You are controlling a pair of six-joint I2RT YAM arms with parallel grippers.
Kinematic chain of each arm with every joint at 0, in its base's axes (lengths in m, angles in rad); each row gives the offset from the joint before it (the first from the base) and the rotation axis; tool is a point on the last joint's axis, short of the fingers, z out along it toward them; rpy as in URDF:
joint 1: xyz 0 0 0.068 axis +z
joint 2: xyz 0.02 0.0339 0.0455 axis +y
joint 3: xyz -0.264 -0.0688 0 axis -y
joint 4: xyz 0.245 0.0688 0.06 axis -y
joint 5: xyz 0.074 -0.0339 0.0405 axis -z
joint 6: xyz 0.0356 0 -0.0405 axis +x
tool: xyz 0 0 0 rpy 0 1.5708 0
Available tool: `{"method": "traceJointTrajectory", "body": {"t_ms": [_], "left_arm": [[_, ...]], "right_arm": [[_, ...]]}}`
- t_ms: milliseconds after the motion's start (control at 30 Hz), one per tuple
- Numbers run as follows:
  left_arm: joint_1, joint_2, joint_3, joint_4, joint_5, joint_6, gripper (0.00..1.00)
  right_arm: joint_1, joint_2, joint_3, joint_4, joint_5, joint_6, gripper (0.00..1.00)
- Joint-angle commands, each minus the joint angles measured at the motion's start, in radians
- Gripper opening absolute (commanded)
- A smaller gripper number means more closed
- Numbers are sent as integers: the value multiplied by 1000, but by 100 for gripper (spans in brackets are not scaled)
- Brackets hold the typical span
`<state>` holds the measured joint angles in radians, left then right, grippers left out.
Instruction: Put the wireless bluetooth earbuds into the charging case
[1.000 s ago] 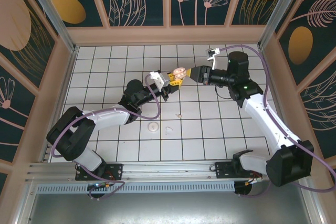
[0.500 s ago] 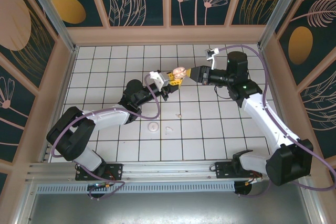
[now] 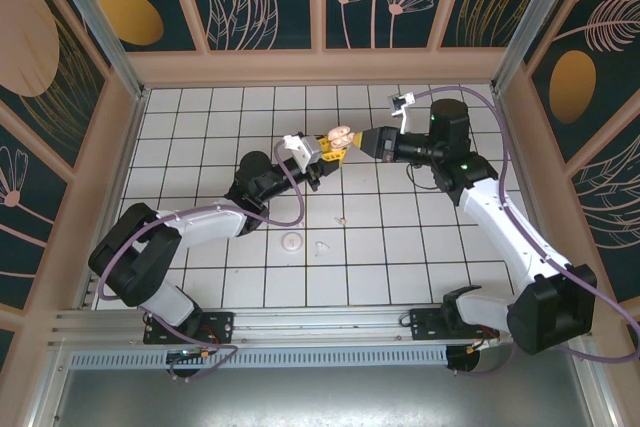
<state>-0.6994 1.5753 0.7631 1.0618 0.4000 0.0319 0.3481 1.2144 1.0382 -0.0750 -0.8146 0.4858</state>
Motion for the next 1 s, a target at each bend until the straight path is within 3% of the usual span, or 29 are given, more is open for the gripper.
{"method": "traceJointTrajectory", "body": {"t_ms": [0,667,967], "left_arm": [[-6,-6,24,27,13,-14,13],[-6,0,26,30,23,-20,13],[-6,3,30,21,-8,-33,13]], "right_arm": [[29,-18,-9,35,-36,10,23],[52,-13,-6,44,-12,17,23],[50,-64,1,-26,23,-11,32]]}}
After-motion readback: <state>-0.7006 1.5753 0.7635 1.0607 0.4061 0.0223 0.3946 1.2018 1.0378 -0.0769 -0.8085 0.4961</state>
